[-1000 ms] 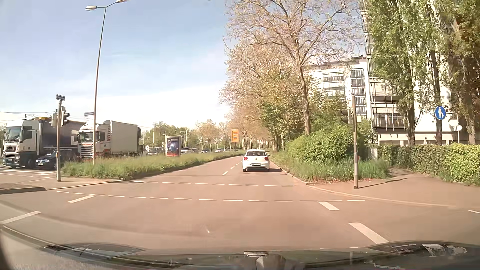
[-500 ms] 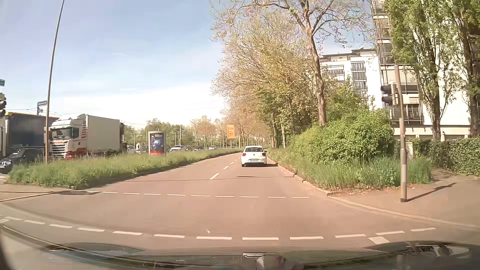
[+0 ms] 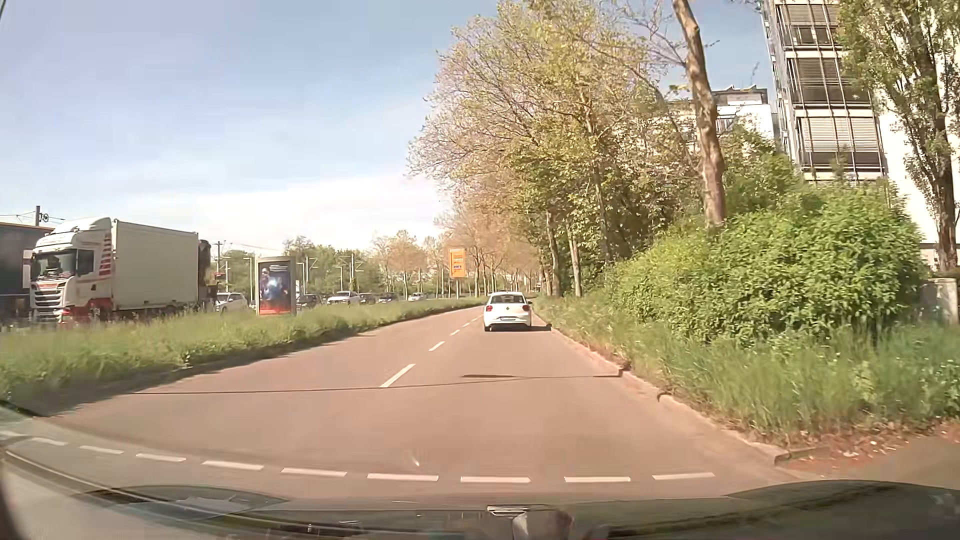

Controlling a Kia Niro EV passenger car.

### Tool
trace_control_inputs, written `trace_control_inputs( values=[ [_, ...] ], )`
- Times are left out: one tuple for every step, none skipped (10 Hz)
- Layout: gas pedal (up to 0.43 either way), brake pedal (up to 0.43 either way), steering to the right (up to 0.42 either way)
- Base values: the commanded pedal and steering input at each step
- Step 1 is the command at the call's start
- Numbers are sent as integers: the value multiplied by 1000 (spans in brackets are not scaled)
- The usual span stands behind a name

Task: Follow the waypoints while adhering to traffic rules and regulations

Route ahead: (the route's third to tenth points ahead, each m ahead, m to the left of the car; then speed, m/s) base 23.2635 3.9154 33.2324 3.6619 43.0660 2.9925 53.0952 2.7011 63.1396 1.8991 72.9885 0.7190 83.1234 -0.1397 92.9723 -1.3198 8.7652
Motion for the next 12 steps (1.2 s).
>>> trace_control_inputs(
  values=[
    [138,0,1],
    [138,0,-1],
    [138,0,-1],
    [138,0,-1],
    [138,0,0],
    [138,0,0],
    [138,0,0],
    [138,0,0],
    [138,0,0],
    [138,0,0],
    [138,0,0],
    [138,0,0]
  ],
)
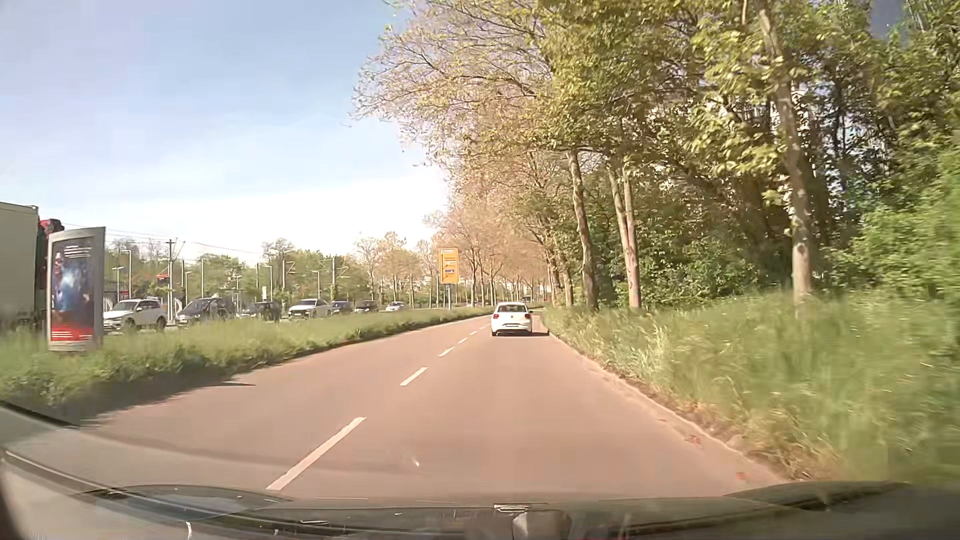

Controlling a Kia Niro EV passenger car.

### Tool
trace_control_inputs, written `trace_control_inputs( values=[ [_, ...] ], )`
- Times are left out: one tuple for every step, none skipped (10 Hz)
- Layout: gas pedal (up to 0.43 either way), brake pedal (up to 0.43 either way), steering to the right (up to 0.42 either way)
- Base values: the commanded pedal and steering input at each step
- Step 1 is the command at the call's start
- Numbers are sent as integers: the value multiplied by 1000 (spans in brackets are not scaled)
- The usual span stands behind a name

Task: Follow the waypoints while adhering to traffic rules and regulations

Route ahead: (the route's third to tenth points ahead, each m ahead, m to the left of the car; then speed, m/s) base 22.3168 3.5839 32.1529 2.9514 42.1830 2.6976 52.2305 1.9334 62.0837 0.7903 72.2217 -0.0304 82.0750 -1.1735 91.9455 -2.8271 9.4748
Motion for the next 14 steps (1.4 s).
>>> trace_control_inputs(
  values=[
    [138,0,0],
    [138,0,0],
    [138,0,0],
    [138,0,0],
    [138,0,0],
    [138,0,0],
    [138,0,1],
    [138,0,1],
    [130,0,1],
    [130,0,2],
    [130,0,3],
    [130,0,3],
    [130,0,4],
    [130,0,5]
  ],
)
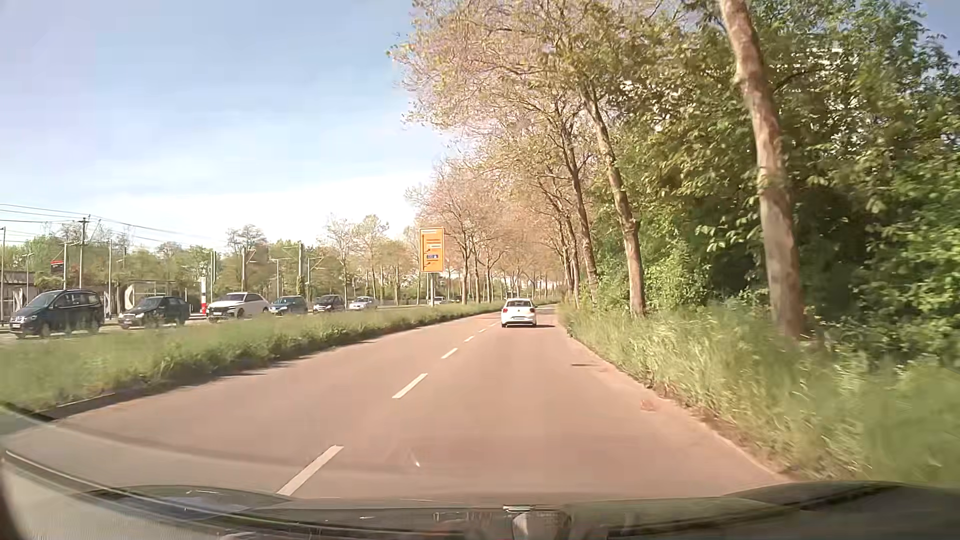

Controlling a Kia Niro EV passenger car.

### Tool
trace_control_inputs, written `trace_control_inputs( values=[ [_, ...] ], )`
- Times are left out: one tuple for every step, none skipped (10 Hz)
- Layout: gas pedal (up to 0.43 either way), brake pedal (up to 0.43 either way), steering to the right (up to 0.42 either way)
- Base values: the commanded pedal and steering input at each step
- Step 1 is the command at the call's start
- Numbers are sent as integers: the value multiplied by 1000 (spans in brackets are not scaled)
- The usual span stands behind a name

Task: Follow the waypoints while adhering to traffic rules and regulations

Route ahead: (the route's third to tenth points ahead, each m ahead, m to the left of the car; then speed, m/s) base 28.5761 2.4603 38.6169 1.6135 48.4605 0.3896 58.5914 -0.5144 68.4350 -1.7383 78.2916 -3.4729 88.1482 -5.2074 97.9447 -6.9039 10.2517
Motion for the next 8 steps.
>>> trace_control_inputs(
  values=[
    [118,0,6],
    [118,0,6],
    [110,0,7],
    [110,0,7],
    [110,0,8],
    [98,0,8],
    [98,0,8],
    [87,0,9]
  ],
)
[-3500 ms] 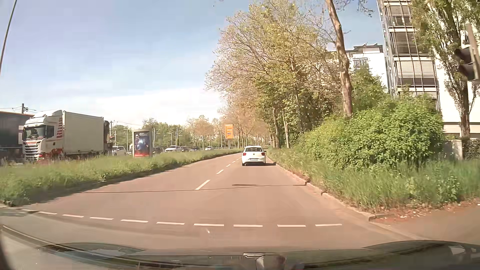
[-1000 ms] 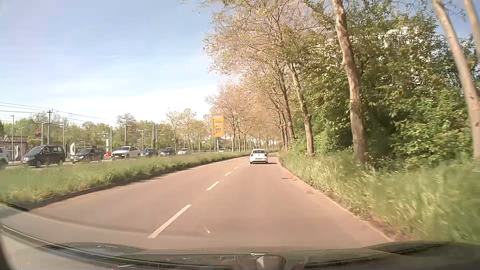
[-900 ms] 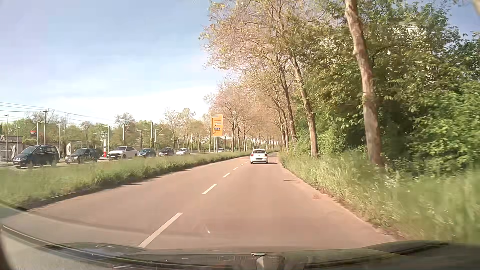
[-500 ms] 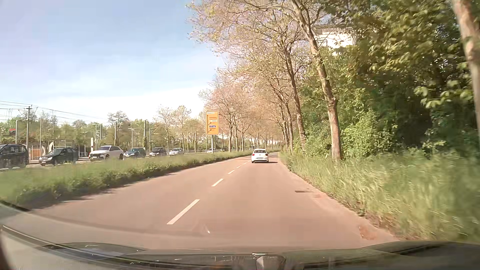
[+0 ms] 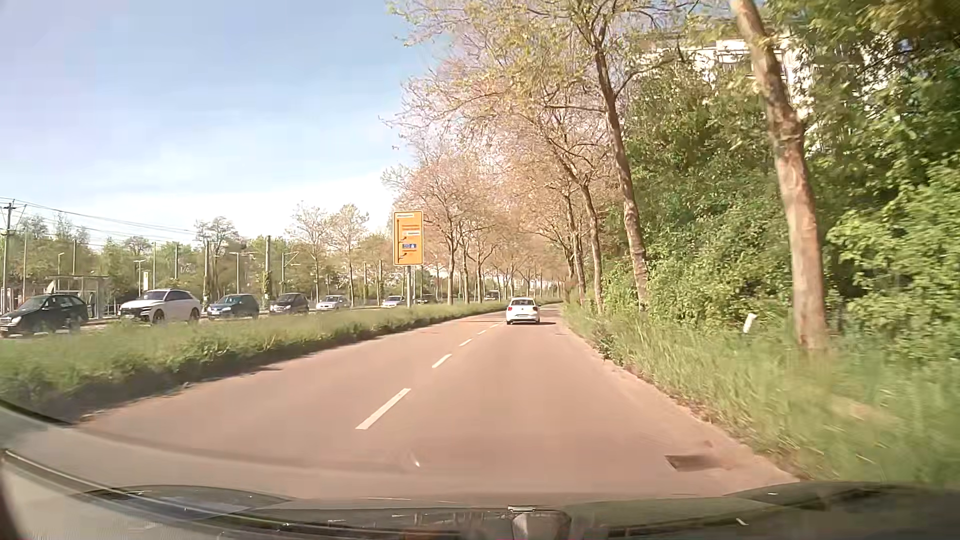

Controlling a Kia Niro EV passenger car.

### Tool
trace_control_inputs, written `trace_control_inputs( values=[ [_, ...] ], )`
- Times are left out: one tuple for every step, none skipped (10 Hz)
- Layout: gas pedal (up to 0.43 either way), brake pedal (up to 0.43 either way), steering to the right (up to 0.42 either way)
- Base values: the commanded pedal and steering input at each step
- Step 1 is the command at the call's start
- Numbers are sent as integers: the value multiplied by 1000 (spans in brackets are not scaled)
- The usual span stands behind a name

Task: Follow the waypoints while adhering to traffic rules and regulations

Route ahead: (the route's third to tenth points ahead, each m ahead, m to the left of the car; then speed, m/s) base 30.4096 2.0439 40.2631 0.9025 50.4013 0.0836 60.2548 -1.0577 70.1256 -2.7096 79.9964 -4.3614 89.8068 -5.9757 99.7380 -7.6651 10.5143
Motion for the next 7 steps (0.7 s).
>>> trace_control_inputs(
  values=[
    [87,0,9],
    [87,0,10],
    [87,0,10],
    [87,0,11],
    [87,0,12],
    [87,0,13],
    [87,0,13]
  ],
)
